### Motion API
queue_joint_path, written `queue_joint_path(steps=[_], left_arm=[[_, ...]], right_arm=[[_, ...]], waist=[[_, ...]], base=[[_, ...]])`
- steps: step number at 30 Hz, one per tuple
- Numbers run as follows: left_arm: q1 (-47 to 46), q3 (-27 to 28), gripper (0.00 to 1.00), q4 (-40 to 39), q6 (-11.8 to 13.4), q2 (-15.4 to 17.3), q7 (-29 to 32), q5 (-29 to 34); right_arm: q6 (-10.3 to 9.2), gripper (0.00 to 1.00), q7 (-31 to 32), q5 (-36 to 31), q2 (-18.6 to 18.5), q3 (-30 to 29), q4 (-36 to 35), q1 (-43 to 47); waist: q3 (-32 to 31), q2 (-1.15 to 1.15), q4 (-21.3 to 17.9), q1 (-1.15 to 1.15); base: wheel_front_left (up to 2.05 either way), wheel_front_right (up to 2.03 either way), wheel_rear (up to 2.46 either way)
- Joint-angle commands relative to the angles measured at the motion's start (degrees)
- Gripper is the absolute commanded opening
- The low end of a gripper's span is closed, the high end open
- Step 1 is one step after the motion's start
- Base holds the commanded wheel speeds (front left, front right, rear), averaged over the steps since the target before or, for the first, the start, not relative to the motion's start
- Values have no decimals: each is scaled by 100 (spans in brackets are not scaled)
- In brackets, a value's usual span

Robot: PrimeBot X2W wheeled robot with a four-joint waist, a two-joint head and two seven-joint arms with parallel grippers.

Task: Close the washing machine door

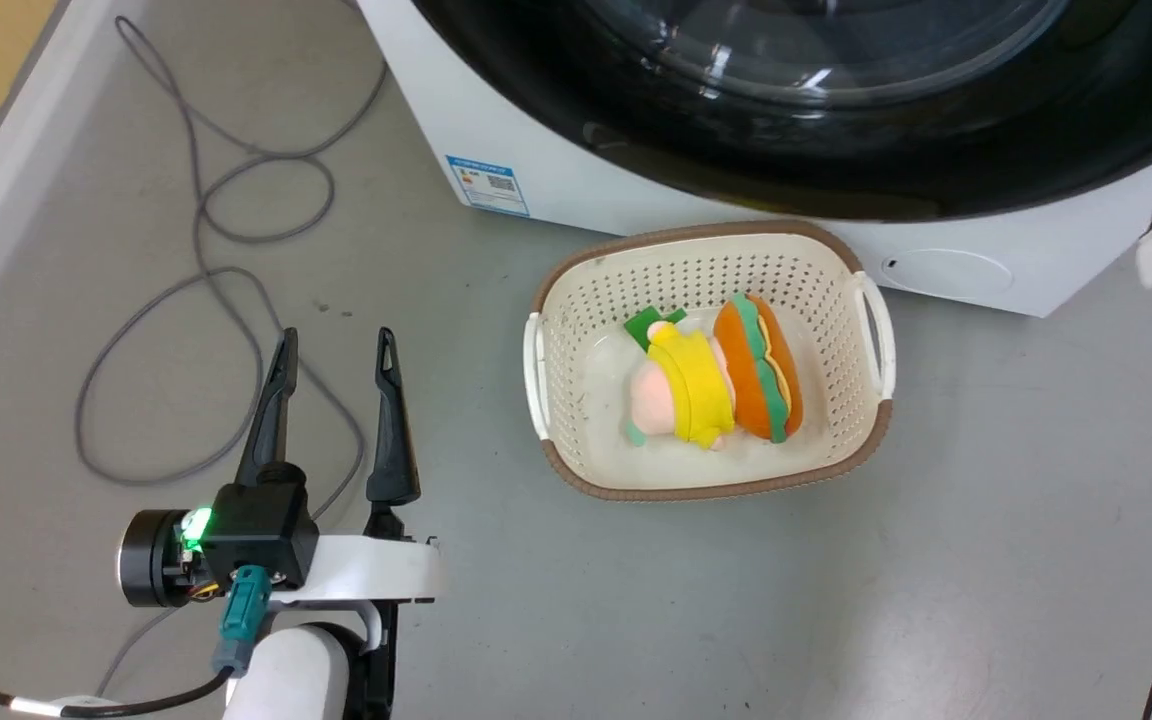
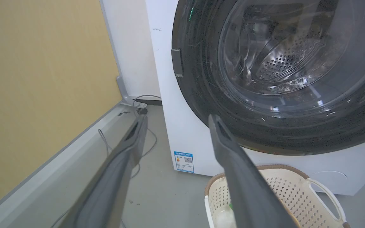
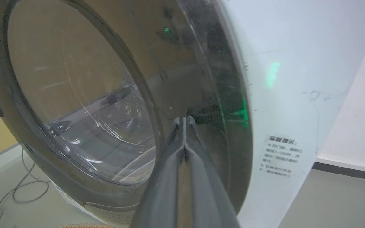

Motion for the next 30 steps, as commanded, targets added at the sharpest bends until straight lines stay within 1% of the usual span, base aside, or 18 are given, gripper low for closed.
queue_joint_path(steps=[1,4,7,11,13,16,21,25,30], left_arm=[[-80,2,100,13,20,-8,-30,-11],[-79,13,100,16,28,-12,-30,-15],[-74,34,100,14,33,-14,-30,-11],[-29,102,100,43,45,-15,-30,17],[1,134,100,59,41,-16,-30,38],[95,189,100,110,36,-16,-30,74],[289,303,100,209,-4,2,-30,130],[436,380,100,288,-52,40,-30,159],[628,426,100,365,-85,67,-30,202]], right_arm=[[-9,0,-20,-102,-72,-57,152,-162],[-9,0,-20,-255,-95,-122,396,-287],[-9,0,-20,-307,-51,-182,493,-362],[-9,0,-20,-362,46,-245,469,-283],[-9,0,-20,-371,113,-278,350,-149],[-9,0,-20,-376,231,-397,-57,194],[-9,0,-20,-530,438,-574,-1078,935],[-9,0,-20,-711,685,-655,-1837,1497],[-9,0,-20,-861,1006,-631,-2500,2225]], waist=[[11,0,31,-1],[15,0,47,-1],[10,0,38,-1],[-109,0,-51,-1],[-228,0,-115,-1],[-458,0,-245,-1],[-848,0,-542,-1],[-1128,0,-792,-1],[-1473,0,-1052,-1]], base=[[0,0,0],[0,0,0],[0,0,0],[0,0,0],[0,0,0],[0,0,0],[0,0,0],[0,0,0],[0,0,0]])
